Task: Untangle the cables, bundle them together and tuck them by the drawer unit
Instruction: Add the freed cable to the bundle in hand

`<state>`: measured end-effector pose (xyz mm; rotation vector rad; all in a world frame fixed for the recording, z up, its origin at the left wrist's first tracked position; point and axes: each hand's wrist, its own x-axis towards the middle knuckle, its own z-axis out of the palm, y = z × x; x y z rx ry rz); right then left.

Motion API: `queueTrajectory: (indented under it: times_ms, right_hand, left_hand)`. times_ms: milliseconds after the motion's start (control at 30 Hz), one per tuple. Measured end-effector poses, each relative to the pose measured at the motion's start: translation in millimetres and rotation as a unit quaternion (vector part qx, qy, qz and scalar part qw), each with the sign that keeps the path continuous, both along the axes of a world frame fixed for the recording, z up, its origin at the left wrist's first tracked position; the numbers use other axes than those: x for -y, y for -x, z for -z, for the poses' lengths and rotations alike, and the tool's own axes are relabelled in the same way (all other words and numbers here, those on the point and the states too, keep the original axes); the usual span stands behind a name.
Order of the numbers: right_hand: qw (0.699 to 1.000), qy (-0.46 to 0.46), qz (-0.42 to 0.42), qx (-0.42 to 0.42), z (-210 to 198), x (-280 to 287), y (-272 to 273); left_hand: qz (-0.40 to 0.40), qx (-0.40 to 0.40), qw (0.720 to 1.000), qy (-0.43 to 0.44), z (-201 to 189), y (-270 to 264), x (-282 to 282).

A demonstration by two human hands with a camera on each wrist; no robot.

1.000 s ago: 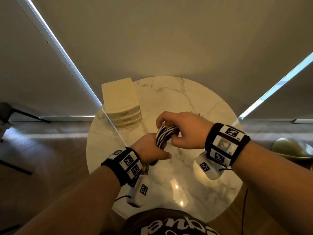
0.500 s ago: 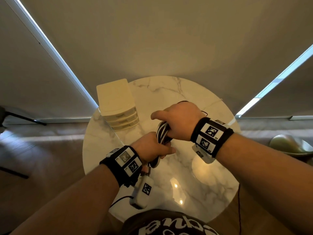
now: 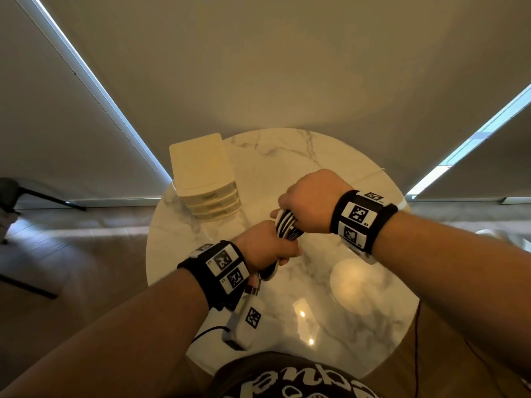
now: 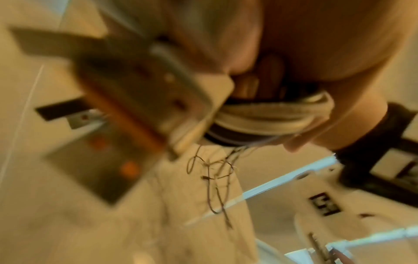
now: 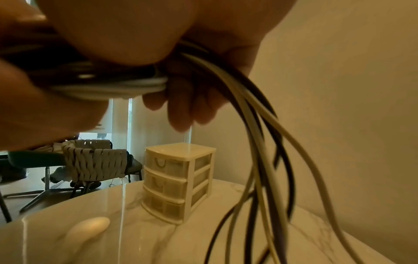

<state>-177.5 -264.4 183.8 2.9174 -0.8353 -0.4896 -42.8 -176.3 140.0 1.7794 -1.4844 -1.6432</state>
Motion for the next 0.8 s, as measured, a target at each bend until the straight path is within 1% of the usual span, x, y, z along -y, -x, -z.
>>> queueTrajectory:
  times_ms: [33,67,133,167,233,267,300,367,467,500,533,567,600,633,667,700,733,767,800]
  right_hand:
    - [0.999,-0.002,0.020,-0.030,-2.3,-0.6,-1.3]
    - [0.997,-0.011,0.042,-0.058,-5.4,-1.1,-3.1]
    - [0.994,-0.027,0.063,-0.083,-3.7,-1.1,-4.1]
    - [0.996,-0.028,0.048,-0.071,-1.9,-1.9,-4.0]
    - [0.998,0.009,-0.057,0.000,8.6,-3.1,-1.7]
    - [0.995,0.028,-0.096,0.011,11.5,-2.9,-0.4]
    - [0.993,0.036,-0.111,0.004,12.2,-2.2,1.7]
    - [0.997,0.029,-0.070,-0.029,11.0,0.6,6.7]
    - [0.997,0.003,0.004,-0.071,1.0,2.8,3.1]
    - [0.997,-0.004,0.026,-0.078,-1.6,4.5,2.2]
    - [0.997,-0.013,0.041,-0.063,-2.0,7.7,2.6]
    - [0.998,-0.029,0.051,-0.010,-1.1,11.0,5.4]
    - [0.994,-0.055,0.061,0.065,-2.3,13.5,10.8]
    - [0.982,-0.083,0.063,0.160,-6.3,14.1,17.0]
    - [0.957,-0.103,0.061,0.264,-8.8,13.1,23.3]
    - [0.925,-0.108,0.060,0.359,-10.0,9.1,29.1]
    - [0.892,-0.101,0.071,0.436,-11.9,2.0,32.5]
    - [0.862,-0.102,0.102,0.486,-10.5,-6.0,34.0]
    - [0.841,-0.135,0.151,0.502,-7.9,-14.1,34.5]
  left_hand:
    - [0.012,0.049,0.999,0.016,0.3,-0.9,2.3]
    - [0.014,0.074,0.997,0.024,1.3,-2.0,3.7]
    - [0.018,0.092,0.995,0.026,2.3,-2.0,2.1]
    - [0.020,0.089,0.996,0.021,3.5,-1.3,0.3]
    - [0.019,0.077,0.997,0.009,2.9,-1.0,-4.7]
    - [0.016,0.067,0.998,0.005,1.4,-1.4,-6.0]
    - [0.009,0.043,0.999,-0.003,0.9,-1.3,-6.1]
    - [-0.016,-0.025,0.999,-0.033,0.1,0.0,-4.9]
    - [-0.036,-0.081,0.994,-0.058,-3.2,0.8,-4.3]
    - [-0.047,-0.105,0.991,-0.065,-4.0,0.9,-3.9]
    - [-0.059,-0.135,0.987,-0.068,-4.4,0.1,-2.7]
    - [-0.071,-0.165,0.982,-0.063,-4.9,-0.1,-2.3]
    - [-0.087,-0.191,0.976,-0.053,-5.3,-0.4,-1.2]
    - [-0.110,-0.217,0.969,-0.040,-6.3,-0.9,0.7]
    - [-0.142,-0.245,0.959,-0.032,-7.1,-1.9,2.1]
    - [-0.177,-0.281,0.943,-0.034,-7.3,-3.0,3.5]
    - [-0.212,-0.320,0.922,-0.041,-6.9,-4.7,5.7]
    - [-0.242,-0.357,0.901,-0.052,-7.0,-6.0,8.5]
    - [-0.263,-0.385,0.883,-0.062,-7.7,-7.2,11.1]
